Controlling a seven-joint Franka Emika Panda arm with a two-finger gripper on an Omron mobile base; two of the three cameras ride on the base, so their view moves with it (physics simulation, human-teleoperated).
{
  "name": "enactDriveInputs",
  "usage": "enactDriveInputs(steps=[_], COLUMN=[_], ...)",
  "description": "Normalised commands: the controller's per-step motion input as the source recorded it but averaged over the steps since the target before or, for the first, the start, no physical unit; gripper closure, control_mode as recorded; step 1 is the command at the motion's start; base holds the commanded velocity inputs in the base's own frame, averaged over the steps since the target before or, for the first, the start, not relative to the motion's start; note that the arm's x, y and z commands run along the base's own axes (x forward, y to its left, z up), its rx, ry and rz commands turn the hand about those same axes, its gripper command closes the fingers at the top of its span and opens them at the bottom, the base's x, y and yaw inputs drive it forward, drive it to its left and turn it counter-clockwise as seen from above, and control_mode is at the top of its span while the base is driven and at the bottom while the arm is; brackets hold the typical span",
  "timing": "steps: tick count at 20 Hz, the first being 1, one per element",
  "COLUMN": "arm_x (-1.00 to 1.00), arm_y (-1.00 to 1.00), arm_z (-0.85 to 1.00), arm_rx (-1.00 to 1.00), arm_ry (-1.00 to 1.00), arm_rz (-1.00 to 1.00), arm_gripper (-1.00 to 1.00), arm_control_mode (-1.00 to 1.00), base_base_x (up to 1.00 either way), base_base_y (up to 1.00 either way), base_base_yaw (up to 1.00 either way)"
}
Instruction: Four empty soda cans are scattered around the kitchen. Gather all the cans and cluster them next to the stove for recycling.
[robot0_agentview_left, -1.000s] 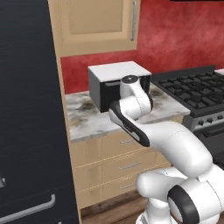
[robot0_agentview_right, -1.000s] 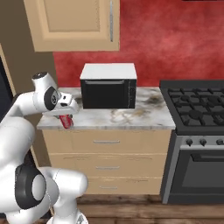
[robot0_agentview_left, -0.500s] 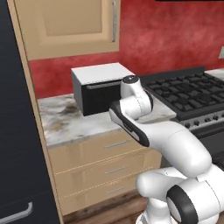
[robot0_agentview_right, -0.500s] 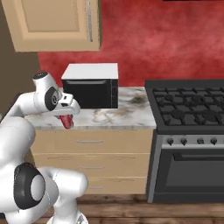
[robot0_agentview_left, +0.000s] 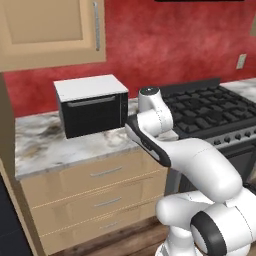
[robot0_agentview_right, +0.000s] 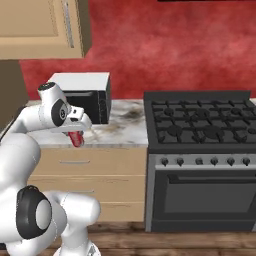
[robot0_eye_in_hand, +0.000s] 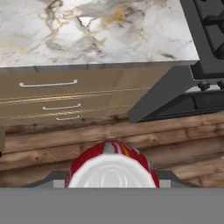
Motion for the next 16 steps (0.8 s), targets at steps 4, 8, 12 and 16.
enactDriveInputs(steps=[4,8,12,16], arm_x=[0.0,0.0,0.0,0.0], arm_y=[0.0,0.0,0.0,0.0], arm_z=[0.0,0.0,0.0,0.0], arm_rx=[0.0,0.0,0.0,0.0], arm_ry=[0.0,0.0,0.0,0.0], arm_rz=[0.0,0.0,0.0,0.0], arm_gripper=[1.0,1.0,1.0,1.0], arm_control_mode=[1.0,1.0,1.0,1.0], base_base_x=[0.02,0.06,0.09,0.13], base_base_y=[-0.64,-0.63,-0.61,-0.59], base_base_yaw=[0.0,0.0,0.0,0.02])
